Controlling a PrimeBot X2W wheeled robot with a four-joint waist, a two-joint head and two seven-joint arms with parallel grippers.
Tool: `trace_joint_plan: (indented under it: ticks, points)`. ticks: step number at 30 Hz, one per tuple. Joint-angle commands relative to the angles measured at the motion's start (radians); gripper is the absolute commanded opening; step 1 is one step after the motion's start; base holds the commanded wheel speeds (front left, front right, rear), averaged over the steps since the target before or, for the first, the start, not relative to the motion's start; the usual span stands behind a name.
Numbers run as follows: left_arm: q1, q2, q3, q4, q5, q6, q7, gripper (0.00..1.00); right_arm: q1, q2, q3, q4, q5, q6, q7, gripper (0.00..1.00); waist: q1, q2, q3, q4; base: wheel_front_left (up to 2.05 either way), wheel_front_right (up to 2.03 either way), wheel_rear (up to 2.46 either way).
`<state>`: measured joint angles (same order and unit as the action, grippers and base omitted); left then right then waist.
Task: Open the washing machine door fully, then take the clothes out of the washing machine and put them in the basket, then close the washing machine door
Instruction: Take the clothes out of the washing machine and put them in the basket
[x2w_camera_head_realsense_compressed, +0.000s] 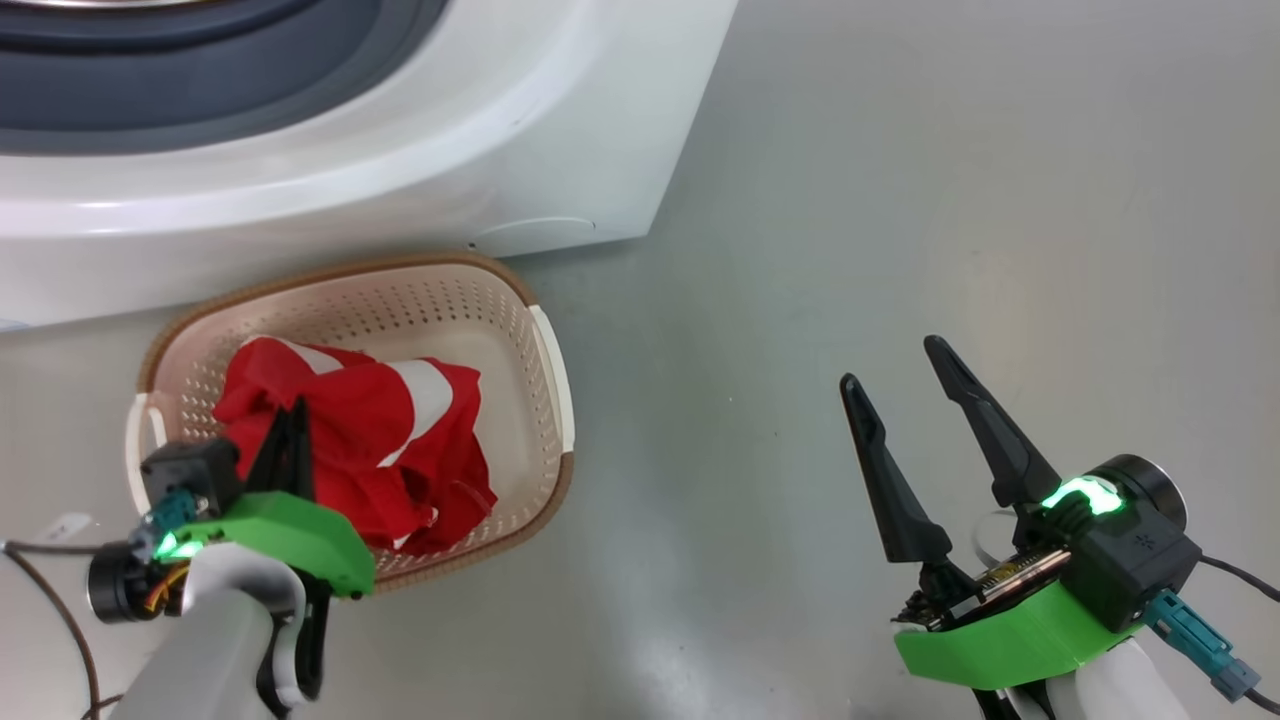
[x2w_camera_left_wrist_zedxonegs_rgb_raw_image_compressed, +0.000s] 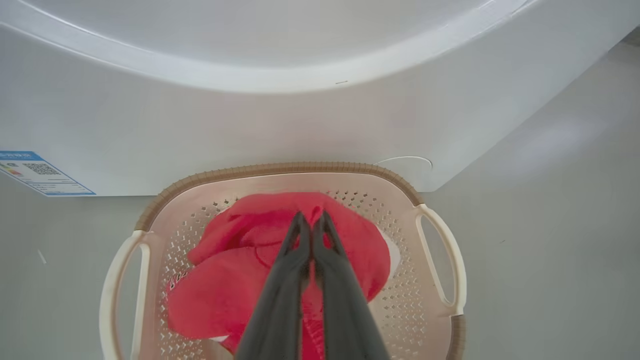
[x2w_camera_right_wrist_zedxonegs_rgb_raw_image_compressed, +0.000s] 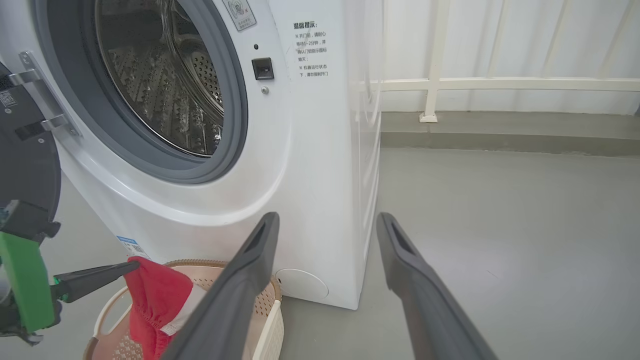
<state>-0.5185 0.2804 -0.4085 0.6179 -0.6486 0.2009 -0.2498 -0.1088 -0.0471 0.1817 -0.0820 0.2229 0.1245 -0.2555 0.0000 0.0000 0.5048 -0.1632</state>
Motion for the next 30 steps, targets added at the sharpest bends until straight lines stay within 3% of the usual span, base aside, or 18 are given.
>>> trace_joint_plan:
  ticks: [1,21,22,23,24,30]
  points:
    - [-0.040,0.013,0.036,0.044,0.012,-0.021,-0.012,0.00,-0.017,-0.003,0.031,-0.026,0.009,0.006,-0.006,1.00,0.0000,0.0000,0.026,-0.013,0.00,0.00,0.00]
    - [-0.186,-0.057,0.089,0.437,0.006,-0.170,-0.012,0.02,-0.049,-0.003,0.045,-0.007,0.028,0.006,-0.006,1.00,0.0000,0.0000,0.061,-0.039,0.00,0.00,0.00]
    - [-0.189,-0.060,0.091,0.443,0.008,-0.174,-0.012,0.28,-0.049,-0.003,0.044,-0.005,0.029,0.006,-0.006,1.00,0.0000,0.0000,0.060,-0.038,0.00,0.00,0.00]
    - [-0.193,-0.062,0.094,0.444,0.010,-0.173,-0.012,0.68,-0.049,-0.003,0.042,-0.004,0.030,0.006,-0.006,1.00,0.0000,0.0000,0.058,-0.037,0.00,0.00,0.00]
    - [-0.196,-0.063,0.100,0.439,0.014,-0.169,-0.012,0.98,-0.048,-0.003,0.040,-0.003,0.031,0.006,-0.006,1.00,0.0000,0.0000,0.057,-0.036,0.00,0.00,0.00]
    - [-0.196,-0.077,0.126,0.418,0.037,-0.163,-0.012,1.00,-0.046,-0.003,0.037,0.005,0.032,0.006,-0.006,1.00,0.0000,0.0000,0.040,-0.025,0.00,0.00,0.00]
